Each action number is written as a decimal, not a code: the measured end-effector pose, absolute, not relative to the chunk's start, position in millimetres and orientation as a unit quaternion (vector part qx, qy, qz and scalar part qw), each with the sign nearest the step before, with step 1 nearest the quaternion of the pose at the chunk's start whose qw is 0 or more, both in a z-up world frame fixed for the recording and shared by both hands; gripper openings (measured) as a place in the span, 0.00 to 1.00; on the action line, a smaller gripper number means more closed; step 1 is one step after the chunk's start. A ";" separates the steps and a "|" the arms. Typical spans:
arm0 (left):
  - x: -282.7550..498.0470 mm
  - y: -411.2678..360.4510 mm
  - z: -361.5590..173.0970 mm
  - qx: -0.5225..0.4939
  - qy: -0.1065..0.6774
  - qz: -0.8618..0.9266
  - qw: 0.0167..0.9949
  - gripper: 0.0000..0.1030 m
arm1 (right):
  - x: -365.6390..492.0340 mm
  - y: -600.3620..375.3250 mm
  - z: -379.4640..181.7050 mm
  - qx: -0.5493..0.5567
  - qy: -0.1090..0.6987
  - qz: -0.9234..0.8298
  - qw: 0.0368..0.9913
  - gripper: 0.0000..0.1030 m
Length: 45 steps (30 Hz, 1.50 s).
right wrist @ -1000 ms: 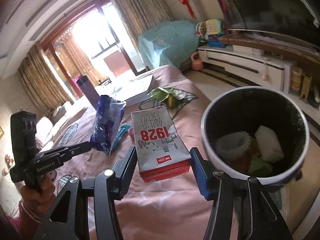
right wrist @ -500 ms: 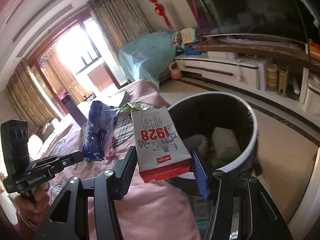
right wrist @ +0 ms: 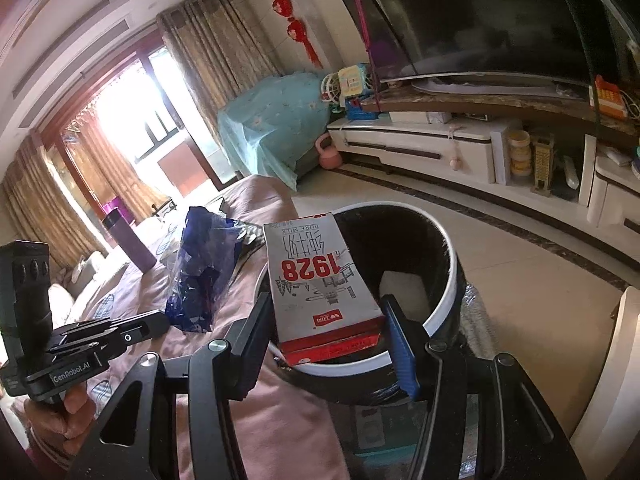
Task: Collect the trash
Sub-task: 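Carry the bag and box over the bin and open both tools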
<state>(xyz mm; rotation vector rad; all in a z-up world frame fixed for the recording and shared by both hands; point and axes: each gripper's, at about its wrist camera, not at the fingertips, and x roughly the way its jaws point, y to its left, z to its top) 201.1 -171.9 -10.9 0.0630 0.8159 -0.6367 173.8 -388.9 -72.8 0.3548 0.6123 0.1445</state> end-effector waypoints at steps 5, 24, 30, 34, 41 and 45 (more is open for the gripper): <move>207.0 -184.8 -11.1 0.033 0.393 -0.308 0.866 0.00 | 177.7 -397.0 -72.2 0.173 0.300 0.064 0.936 0.53; 225.0 -208.8 -19.4 0.047 0.412 -0.304 0.858 0.00 | 195.2 -404.1 -73.0 0.154 0.320 0.046 0.934 0.52; 228.2 -219.0 -21.6 0.057 0.415 -0.307 0.854 0.00 | 199.9 -403.9 -72.7 0.150 0.323 0.045 0.933 0.52; 229.7 -222.5 -21.8 0.059 0.416 -0.309 0.853 0.00 | 202.8 -404.5 -73.1 0.148 0.326 0.044 0.933 0.52; 230.3 -225.9 -22.2 0.062 0.417 -0.310 0.852 0.00 | 207.6 -408.9 -77.2 0.153 0.332 0.043 0.930 0.52; 230.7 -225.5 -22.4 0.063 0.416 -0.311 0.852 0.00 | 209.8 -410.6 -79.2 0.153 0.336 0.044 0.928 0.51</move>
